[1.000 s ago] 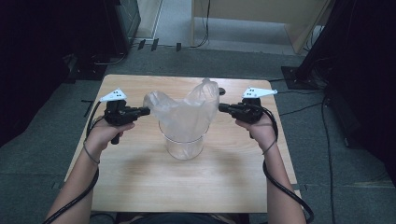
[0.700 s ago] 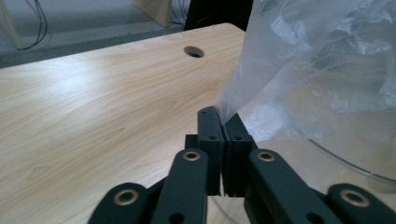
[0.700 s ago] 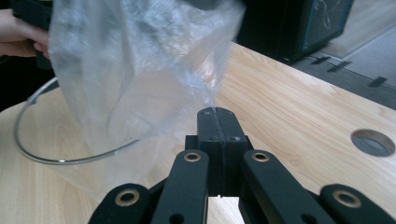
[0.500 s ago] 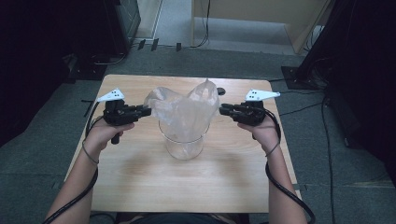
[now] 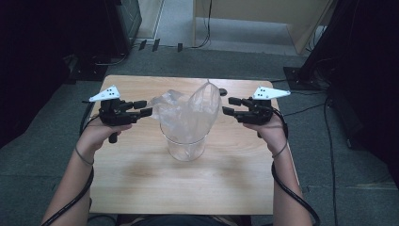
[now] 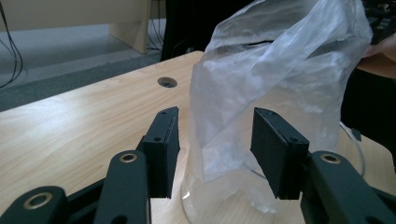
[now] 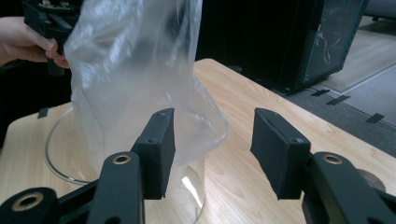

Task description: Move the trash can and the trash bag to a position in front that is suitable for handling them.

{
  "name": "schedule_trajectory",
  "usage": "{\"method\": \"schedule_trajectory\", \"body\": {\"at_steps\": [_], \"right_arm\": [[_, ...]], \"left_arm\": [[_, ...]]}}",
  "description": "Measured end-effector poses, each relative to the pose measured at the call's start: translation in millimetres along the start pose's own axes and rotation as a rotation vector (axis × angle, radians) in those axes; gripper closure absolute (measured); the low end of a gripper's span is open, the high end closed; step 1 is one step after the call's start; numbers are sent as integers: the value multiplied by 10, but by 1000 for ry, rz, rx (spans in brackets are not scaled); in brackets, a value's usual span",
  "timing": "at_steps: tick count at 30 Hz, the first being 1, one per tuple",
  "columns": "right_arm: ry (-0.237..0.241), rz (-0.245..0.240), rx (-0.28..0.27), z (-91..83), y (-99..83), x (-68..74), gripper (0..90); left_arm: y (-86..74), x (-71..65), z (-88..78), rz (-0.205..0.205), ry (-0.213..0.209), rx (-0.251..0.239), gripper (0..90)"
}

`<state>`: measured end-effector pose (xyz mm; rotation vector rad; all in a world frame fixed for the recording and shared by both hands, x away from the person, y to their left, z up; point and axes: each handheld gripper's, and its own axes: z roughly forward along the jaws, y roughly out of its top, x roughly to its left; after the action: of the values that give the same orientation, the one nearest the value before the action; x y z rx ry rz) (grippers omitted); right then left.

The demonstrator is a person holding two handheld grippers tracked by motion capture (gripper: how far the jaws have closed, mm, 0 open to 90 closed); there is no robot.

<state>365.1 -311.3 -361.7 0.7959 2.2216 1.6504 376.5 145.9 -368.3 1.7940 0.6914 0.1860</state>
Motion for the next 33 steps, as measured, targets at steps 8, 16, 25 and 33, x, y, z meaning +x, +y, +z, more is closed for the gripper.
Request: {"method": "schedule_trajectory", "body": {"at_steps": [8,16,25,33], "right_arm": [[-40,93,-42,-129,4,-82,728],[0,72,-84,-106,224,118,795],[-70,71,-86,83,169,18,806],[4,48,-69,332,190,66,798]], "left_arm": [[105,-112,-32,0,-3,28,605],[251,-268,-91,13,-26,28,657],[350,-326,43,36,-21,-13,708],[340,-312,236,45,-18,7,694]]}}
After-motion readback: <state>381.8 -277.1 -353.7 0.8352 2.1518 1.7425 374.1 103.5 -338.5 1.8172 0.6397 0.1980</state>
